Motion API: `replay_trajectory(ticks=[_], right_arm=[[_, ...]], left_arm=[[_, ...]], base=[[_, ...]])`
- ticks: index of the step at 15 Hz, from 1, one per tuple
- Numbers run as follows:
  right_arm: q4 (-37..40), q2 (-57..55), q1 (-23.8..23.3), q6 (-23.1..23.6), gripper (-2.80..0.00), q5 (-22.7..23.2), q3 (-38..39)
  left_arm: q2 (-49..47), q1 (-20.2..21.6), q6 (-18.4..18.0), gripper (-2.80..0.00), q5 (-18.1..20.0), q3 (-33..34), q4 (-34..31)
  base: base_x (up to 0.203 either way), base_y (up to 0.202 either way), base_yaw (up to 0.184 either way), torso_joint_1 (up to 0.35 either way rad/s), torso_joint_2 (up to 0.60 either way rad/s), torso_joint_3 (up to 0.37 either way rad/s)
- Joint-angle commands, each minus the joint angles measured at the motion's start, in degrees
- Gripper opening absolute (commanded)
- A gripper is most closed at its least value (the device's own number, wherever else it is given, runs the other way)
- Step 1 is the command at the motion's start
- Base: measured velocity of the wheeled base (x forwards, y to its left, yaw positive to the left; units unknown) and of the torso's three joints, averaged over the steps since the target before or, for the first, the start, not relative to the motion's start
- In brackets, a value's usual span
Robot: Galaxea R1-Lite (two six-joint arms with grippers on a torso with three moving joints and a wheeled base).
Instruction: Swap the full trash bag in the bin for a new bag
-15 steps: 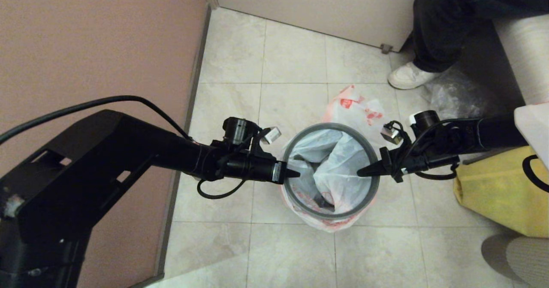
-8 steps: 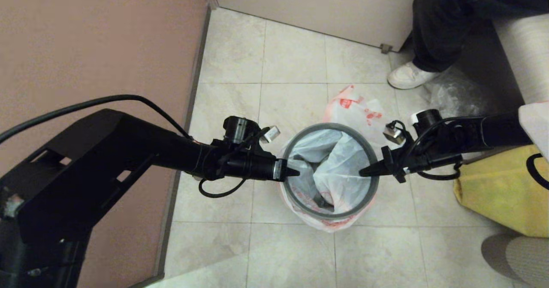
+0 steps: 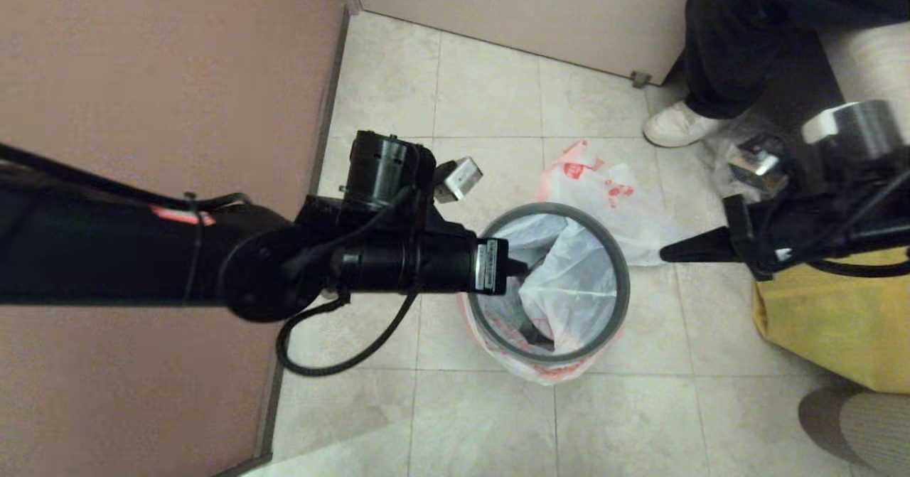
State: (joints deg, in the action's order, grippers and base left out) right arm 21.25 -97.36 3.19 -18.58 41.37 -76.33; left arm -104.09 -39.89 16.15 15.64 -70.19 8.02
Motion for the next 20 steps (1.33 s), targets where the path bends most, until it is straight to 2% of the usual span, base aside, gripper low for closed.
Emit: replay_trajectory(ticks=[1, 3, 6, 8, 10, 13, 14, 15, 16, 17, 18, 20], right_arm=[[0.8, 15.8, -3.3, 1.0, -2.8, -2.6, 10.3], [1.3, 26.2, -7.0, 3.4, -2.8, -4.3, 17.4], [6.0, 44.2, -12.2, 5.4, -2.8, -5.6, 24.1], [11.7, 53.9, -14.0, 5.9, -2.8, -6.2, 26.0], [17.3, 63.9, -15.0, 6.1, -2.8, -6.9, 27.6], [27.6, 76.8, -14.8, 6.9, -2.8, -10.6, 28.5], [34.7, 79.7, -13.3, 9.0, -2.8, -12.0, 27.9], [42.0, 80.8, -12.2, 12.1, -2.8, -13.9, 26.4], [46.3, 80.9, -11.5, 14.7, -2.8, -16.9, 25.0], [47.9, 80.9, -11.2, 15.3, -2.8, -17.8, 23.9], [48.3, 80.9, -11.2, 15.4, -2.8, -18.1, 22.1], [47.3, 78.6, -10.0, 16.1, -2.8, -18.1, 17.7]], left_arm=[[13.9, -4.6, 0.7, -2.8, -12.0, 11.2, 0.3], [26.4, -7.0, 1.5, -2.8, -18.9, 18.6, 0.2], [47.4, -4.6, 0.6, -2.8, -25.9, 29.2, -0.9], [57.2, 1.0, -3.0, -2.8, -28.6, 37.2, -2.0], [65.3, 9.9, -5.9, -2.8, -30.5, 42.2, -2.2], [76.4, 23.1, -6.7, -2.8, -33.0, 45.2, -4.4], [79.9, 26.6, -6.8, -2.8, -33.4, 45.6, -6.9], [83.1, 28.8, -6.9, -2.8, -33.5, 45.9, -10.0], [86.0, 29.7, -6.7, -2.8, -33.8, 46.4, -12.9], [87.5, 30.5, -6.0, -2.8, -35.0, 47.4, -15.4], [87.5, 31.1, -4.5, -2.8, -38.5, 48.1, -16.8], [87.1, 33.9, -4.2, -2.8, -39.1, 47.4, -17.3]], base=[[0.0, 0.0, 0.0, 0.0, 0.0, 0.0], [0.0, 0.0, 0.0, 0.0, 0.0, 0.0], [0.0, 0.0, 0.0, 0.0, 0.0, 0.0], [0.0, 0.0, 0.0, 0.0, 0.0, 0.0], [0.0, 0.0, 0.0, 0.0, 0.0, 0.0], [0.0, 0.0, 0.0, 0.0, 0.0, 0.0], [0.0, 0.0, 0.0, 0.0, 0.0, 0.0], [0.0, 0.0, 0.0, 0.0, 0.0, 0.0], [0.0, 0.0, 0.0, 0.0, 0.0, 0.0], [0.0, 0.0, 0.0, 0.0, 0.0, 0.0], [0.0, 0.0, 0.0, 0.0, 0.0, 0.0], [0.0, 0.0, 0.0, 0.0, 0.0, 0.0]])
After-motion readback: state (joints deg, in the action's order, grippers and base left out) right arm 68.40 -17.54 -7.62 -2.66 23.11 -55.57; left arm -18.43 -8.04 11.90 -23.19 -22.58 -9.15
